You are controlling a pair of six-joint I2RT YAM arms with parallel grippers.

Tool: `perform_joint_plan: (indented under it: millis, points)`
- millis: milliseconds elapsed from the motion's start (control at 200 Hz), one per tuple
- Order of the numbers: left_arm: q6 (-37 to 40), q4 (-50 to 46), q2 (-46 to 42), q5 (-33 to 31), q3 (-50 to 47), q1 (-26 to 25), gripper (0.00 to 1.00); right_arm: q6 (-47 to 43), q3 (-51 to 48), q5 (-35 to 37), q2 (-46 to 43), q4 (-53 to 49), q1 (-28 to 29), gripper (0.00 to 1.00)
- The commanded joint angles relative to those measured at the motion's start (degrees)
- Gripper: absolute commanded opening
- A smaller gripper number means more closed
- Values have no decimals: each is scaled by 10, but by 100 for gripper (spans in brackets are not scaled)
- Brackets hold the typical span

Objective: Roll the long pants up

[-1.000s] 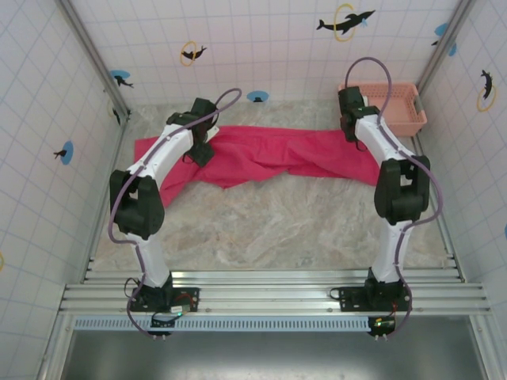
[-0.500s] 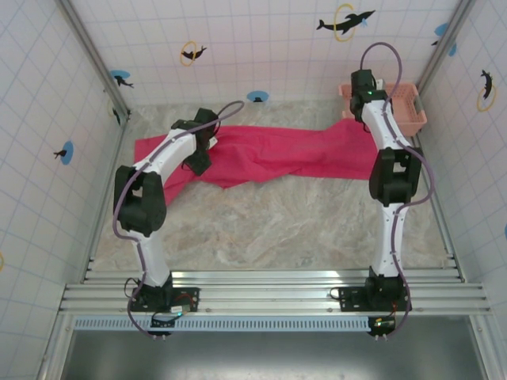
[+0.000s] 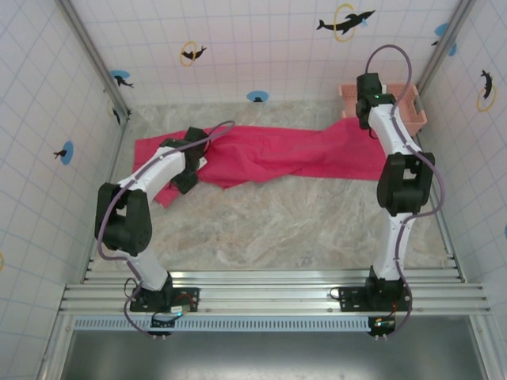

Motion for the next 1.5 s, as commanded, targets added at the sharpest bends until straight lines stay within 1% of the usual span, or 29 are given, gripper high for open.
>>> perform_joint_plan:
  millis: [0,170,275,320,375,405,425,460,510,561,686,741,771,926,1136,1151,1316,1411,1496]
  points:
    - [-22,-19,13,24,-15,1,73,11,-33,-26,-49,28,2,68]
    - [-35,-27,51,44,-7,1,73,9,-49,-37,-64,30,3,68]
    - [-38,-15,57,49,-23,1,71,8,-60,-40,-74,34,4,67]
    - [-39,-7,59,45,-30,1,68,8,-67,-42,-80,38,5,67]
    - [-41,9,67,31,-39,2,57,6,-73,-51,-85,43,5,67]
    - [-44,17,72,18,-42,1,50,3,-76,-58,-88,44,6,64]
    - [-44,21,78,11,-46,1,48,0,-79,-64,-91,45,7,63]
    - [-45,26,88,-1,-47,1,47,-2,-81,-71,-94,46,8,62]
    - [-47,28,105,-25,-44,2,39,-4,-86,-71,-99,47,12,62]
    - [-47,26,121,-40,-34,3,33,-10,-95,-77,-107,52,17,61]
    - [-53,28,146,-67,-16,14,8,-15,-130,-72,-136,72,35,61]
    - [-52,31,150,-71,-10,21,4,-13,-146,-69,-150,76,44,61]
    - [-53,29,152,-71,-5,25,0,-13,-155,-70,-158,79,49,61]
    - [-55,27,141,-83,13,30,0,-8,-200,-71,-191,83,78,61]
    - [-57,9,83,-89,42,31,0,0,-260,-62,-231,87,122,62]
    - [-56,8,79,-90,60,31,0,1,-264,-62,-232,86,124,62]
    - [-33,-11,59,-101,132,37,0,4,-303,-55,-245,83,146,62]
    - [-19,-22,78,-102,190,58,0,14,-324,-56,-251,74,148,61]
    - [-7,-32,112,-102,253,82,0,20,-345,-60,-261,72,150,61]
